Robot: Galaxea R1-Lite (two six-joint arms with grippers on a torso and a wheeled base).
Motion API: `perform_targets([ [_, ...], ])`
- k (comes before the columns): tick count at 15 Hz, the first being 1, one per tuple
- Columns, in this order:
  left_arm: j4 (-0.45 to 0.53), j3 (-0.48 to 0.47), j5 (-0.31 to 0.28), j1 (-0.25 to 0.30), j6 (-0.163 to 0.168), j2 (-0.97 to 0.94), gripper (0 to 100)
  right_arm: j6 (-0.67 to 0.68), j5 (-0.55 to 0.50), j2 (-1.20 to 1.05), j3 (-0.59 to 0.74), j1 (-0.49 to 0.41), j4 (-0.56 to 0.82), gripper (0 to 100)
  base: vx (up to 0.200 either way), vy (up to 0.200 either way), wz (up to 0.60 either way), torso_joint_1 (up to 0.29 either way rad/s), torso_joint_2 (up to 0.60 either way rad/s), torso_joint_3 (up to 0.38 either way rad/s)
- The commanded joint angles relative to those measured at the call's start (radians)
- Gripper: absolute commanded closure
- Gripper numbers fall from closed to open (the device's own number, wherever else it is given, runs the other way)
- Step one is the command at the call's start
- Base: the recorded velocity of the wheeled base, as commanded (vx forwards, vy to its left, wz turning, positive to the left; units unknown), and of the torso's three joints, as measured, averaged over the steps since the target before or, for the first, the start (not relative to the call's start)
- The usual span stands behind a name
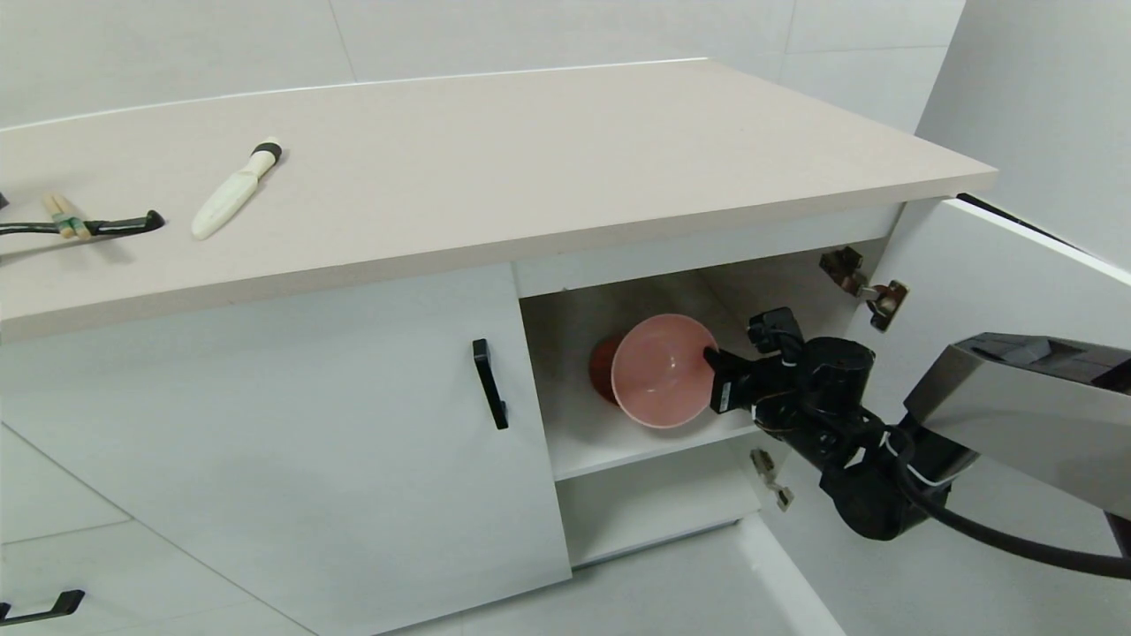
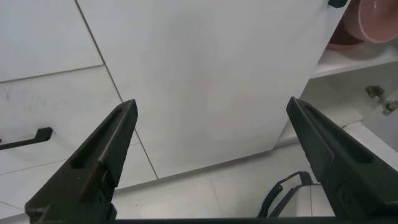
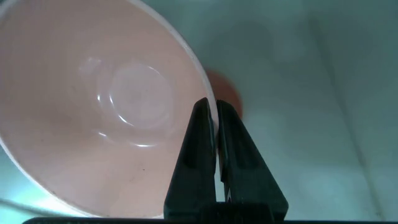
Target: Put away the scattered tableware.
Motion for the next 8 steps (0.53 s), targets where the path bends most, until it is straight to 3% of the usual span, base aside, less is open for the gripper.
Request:
perform_targets([
  [1,0.001,0.0,0.0,0.0,-0.001,0.001,0,-0.002,0.002,0.035,-0.057,0.002,0.022,100,0.0,0.0,0.0,0.0,0.0,0.0],
  [8,0.001,0.0,0.0,0.0,-0.001,0.001,0,-0.002,0.0,0.104,-0.195,-0.012,0.083,100,0.0,0.0,0.0,0.0,0.0,0.0],
])
